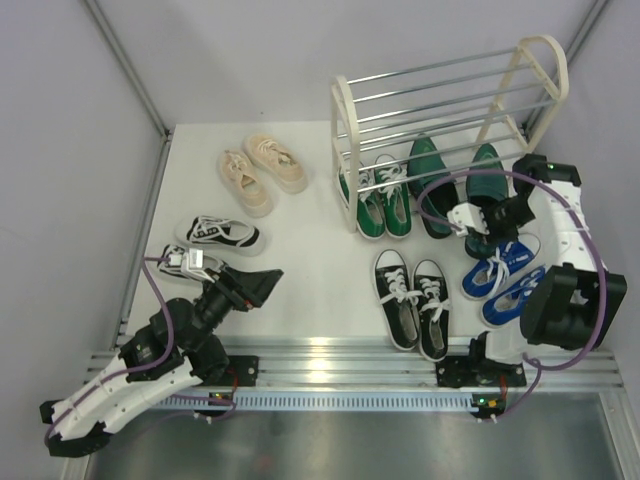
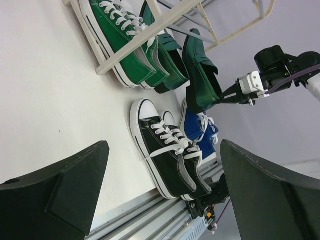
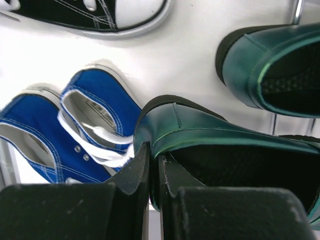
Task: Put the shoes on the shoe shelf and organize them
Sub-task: Place the shoe at the shoe shelf.
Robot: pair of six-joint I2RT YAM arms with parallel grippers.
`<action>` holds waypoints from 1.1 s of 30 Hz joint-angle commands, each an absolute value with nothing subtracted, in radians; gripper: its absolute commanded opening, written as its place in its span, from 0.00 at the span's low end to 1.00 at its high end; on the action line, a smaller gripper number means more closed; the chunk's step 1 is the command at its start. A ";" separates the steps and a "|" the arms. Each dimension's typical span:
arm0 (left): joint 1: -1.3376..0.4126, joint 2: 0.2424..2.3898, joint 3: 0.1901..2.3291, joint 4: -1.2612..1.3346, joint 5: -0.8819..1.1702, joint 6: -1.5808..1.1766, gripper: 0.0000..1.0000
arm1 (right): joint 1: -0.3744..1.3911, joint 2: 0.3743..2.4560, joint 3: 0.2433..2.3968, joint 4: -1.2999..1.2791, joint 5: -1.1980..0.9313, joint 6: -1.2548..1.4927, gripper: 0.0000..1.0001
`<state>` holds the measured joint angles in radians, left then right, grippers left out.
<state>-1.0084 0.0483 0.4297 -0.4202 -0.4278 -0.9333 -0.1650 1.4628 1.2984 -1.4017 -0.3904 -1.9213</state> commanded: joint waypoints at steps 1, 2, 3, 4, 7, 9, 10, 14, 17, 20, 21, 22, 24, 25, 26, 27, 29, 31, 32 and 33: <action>-1.006 0.040 0.429 -0.407 -0.442 -0.911 0.98 | -0.176 1.466 1.405 -1.497 -0.393 -2.045 0.00; -1.006 0.038 0.430 -0.407 -0.443 -0.911 0.98 | -0.176 1.477 1.437 -1.497 -0.387 -2.048 0.00; -1.006 0.035 0.430 -0.407 -0.443 -0.913 0.98 | -0.176 1.486 1.451 -1.497 -0.380 -2.051 0.00; -1.006 0.038 0.430 -0.407 -0.443 -0.913 0.98 | -0.176 1.509 1.465 -1.497 -0.377 -2.057 0.00; -1.006 0.038 0.426 -0.408 -0.445 -0.917 0.98 | -0.178 1.548 1.496 -1.497 -0.359 -2.095 0.00; -1.006 0.038 0.425 -0.407 -0.446 -0.916 0.98 | -0.178 1.568 1.499 -1.496 -0.345 -2.134 0.00; -1.006 0.040 0.426 -0.408 -0.446 -0.917 0.98 | -0.178 1.575 1.497 -1.497 -0.339 -2.147 0.00; -1.006 0.040 0.422 -0.405 -0.451 -0.920 0.98 | -0.176 1.618 1.514 -1.490 -0.324 -2.174 0.00; -1.006 0.040 0.422 -0.407 -0.456 -0.922 0.98 | -0.176 1.631 1.502 -1.456 -0.328 -2.203 0.00; -1.005 0.040 0.422 -0.408 -0.459 -0.923 0.98 | -0.178 1.628 1.479 -1.410 -0.327 -2.235 0.02; -1.006 0.040 0.420 -0.410 -0.462 -0.922 0.98 | -0.178 1.631 1.474 -1.382 -0.322 -2.241 0.02; -1.005 0.040 0.420 -0.410 -0.462 -0.923 0.98 | -0.178 1.634 1.477 -1.373 -0.321 -2.247 0.01; -1.006 0.041 0.420 -0.408 -0.468 -0.923 0.98 | -0.178 1.646 1.485 -1.356 -0.324 -2.253 0.01; -1.006 0.041 0.417 -0.407 -0.471 -0.923 0.98 | -0.178 1.649 1.492 -1.348 -0.327 -2.261 0.01; -1.006 0.040 0.417 -0.407 -0.475 -0.925 0.98 | -0.176 1.652 1.497 -1.348 -0.330 -2.272 0.01; -1.006 0.040 0.417 -0.408 -0.477 -0.925 0.98 | -0.178 1.657 1.499 -1.342 -0.333 -2.284 0.01; -1.006 0.040 0.416 -0.407 -0.482 -0.927 0.98 | -0.178 1.660 1.499 -1.325 -0.337 -2.312 0.01; -1.006 0.041 0.414 -0.407 -0.485 -0.930 0.98 | -0.176 1.675 1.511 -1.322 -0.344 -2.325 0.01; -1.006 0.043 0.413 -0.407 -0.486 -0.933 0.98 | -0.175 1.680 1.517 -1.322 -0.348 -2.329 0.01; -1.006 0.040 0.410 -0.407 -0.488 -0.934 0.98 | -0.175 1.690 1.523 -1.324 -0.350 -2.333 0.01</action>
<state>-1.0084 0.0483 0.4187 -0.4206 -0.4671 -0.9340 -0.1661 1.6913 1.4429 -1.3834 -0.3145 -1.9564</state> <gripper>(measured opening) 0.982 0.043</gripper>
